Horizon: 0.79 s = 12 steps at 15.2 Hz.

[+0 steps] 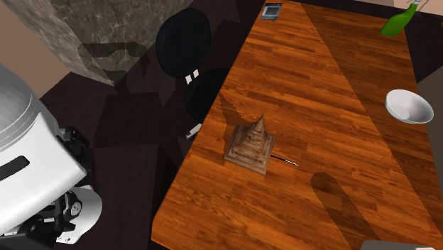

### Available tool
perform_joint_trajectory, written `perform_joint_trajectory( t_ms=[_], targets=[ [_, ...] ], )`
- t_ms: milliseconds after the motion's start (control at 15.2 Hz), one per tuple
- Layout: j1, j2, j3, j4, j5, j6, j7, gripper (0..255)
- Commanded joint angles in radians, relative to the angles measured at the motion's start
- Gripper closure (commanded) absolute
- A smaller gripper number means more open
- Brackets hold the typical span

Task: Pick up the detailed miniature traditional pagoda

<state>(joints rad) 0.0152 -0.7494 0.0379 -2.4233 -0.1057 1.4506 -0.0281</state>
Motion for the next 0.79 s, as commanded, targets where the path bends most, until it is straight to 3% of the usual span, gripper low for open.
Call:
perform_joint_trajectory(
  t_ms=[0, 726],
  targets=[
    [0.0, 0.0, 0.0, 0.0, 0.0, 0.0, 0.0, 0],
    [0.004, 0.379, 0.087, 0.157, 0.185, 0.197, 0.261, 0]
  ],
)
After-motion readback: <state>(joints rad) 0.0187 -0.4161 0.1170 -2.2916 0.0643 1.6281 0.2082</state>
